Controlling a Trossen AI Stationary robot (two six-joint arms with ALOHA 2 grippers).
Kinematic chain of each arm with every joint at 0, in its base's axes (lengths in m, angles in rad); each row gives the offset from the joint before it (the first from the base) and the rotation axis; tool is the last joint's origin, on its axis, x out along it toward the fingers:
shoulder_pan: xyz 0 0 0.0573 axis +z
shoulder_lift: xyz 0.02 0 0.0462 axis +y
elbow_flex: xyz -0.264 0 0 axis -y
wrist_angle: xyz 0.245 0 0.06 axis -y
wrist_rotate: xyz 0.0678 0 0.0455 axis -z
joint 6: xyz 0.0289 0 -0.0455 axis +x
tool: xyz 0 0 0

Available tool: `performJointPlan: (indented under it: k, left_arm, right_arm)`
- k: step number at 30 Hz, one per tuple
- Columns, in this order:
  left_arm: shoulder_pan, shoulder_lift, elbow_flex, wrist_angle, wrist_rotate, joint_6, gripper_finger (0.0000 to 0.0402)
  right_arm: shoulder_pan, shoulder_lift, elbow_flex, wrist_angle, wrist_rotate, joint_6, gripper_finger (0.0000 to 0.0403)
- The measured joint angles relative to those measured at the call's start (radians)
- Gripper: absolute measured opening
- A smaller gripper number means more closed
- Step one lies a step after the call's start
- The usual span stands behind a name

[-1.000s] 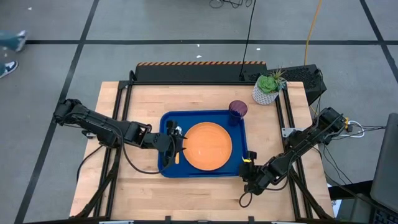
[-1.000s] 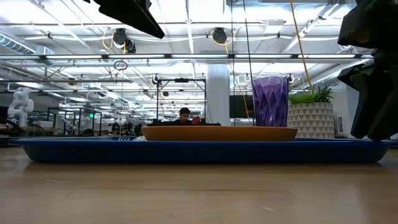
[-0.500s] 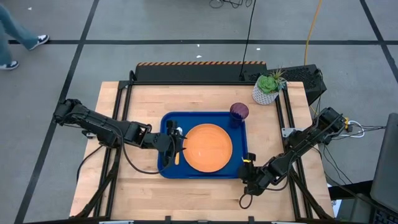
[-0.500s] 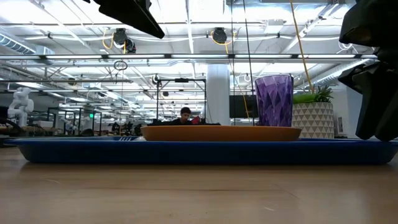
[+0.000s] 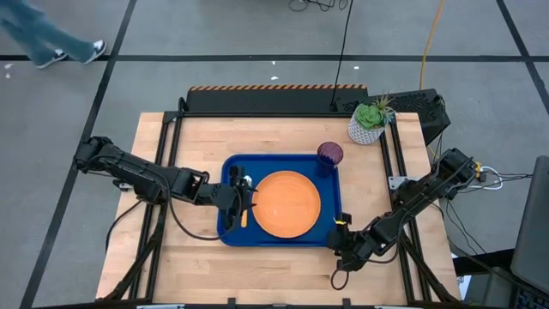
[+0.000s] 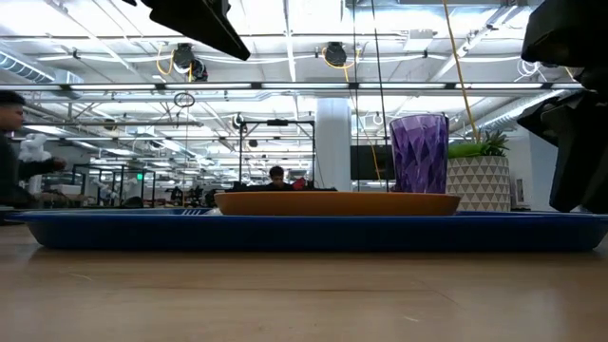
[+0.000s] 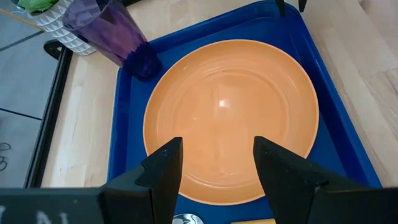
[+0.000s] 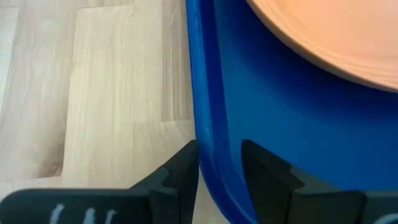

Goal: Pick and place plate/cup/fork/spoon on tray
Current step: Adjust the blue serving tray, then return to Home Position

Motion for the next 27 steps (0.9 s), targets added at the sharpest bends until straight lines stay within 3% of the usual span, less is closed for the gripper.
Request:
performJointPlan:
  k: [9, 14, 18, 20, 23, 25, 27]
  left_arm:
    - [0.015, -0.056, 0.0, 0.029, -0.083, 0.0, 0.02]
    - [0.025, -0.213, -0.011, 0.098, -0.122, 0.0, 0.02]
    - [0.046, -0.388, -0.113, 0.141, -0.122, -0.016, 0.0193]
    - [0.046, -0.472, -0.217, 0.218, -0.105, -0.025, 0.0166]
    - [0.045, -0.567, -0.38, 0.382, -0.085, -0.025, 0.0086]
    - [0.047, -0.612, -0.473, 0.468, -0.069, -0.013, 0.0027]
    - [0.054, -0.648, -0.543, 0.541, -0.061, -0.002, 0.0013]
  right_arm:
    - [-0.002, -0.097, 0.0, 0.063, 0.082, -0.139, 0.0114]
    - [0.003, -0.282, 0.0, 0.078, 0.239, -0.317, 0.0114]
    - [0.02, -0.467, 0.0, -0.038, 0.315, -0.386, 0.01]
    - [0.019, -0.531, -0.006, -0.1, 0.318, -0.392, 0.0069]
    - [0.001, -0.597, -0.065, -0.111, 0.318, -0.436, 0.0013]
    - [-0.028, -0.63, -0.112, -0.083, 0.312, -0.441, 0.0009]
    - [-0.062, -0.667, -0.171, -0.047, 0.267, -0.455, 0.0005]
